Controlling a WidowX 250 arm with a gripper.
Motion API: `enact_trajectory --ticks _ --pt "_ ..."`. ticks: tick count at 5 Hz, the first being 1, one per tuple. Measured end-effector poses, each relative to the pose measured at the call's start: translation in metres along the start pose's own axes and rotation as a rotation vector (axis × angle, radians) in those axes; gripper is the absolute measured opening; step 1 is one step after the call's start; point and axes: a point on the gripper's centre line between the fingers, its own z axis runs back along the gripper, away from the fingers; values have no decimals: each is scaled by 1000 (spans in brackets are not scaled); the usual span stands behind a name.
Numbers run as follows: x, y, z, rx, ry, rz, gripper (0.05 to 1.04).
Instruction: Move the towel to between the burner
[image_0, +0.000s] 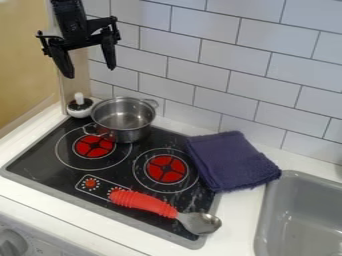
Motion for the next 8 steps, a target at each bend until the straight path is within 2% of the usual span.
enact_trajectory --ticks 1,3,4,5,6,7,8 --pt "14 -7 -17 -17 -69 14 999" --pt "32 21 -30 -42 -138 -75 999" --pt "44 42 -33 -46 -152 -132 999" --pt "68 72 -33 -73 -145 -165 999" --pt "94 97 -37 -86 -161 -201 999" --pt "117 109 -46 -115 -178 -242 999" --pt "126 117 -51 -147 -163 -253 999"
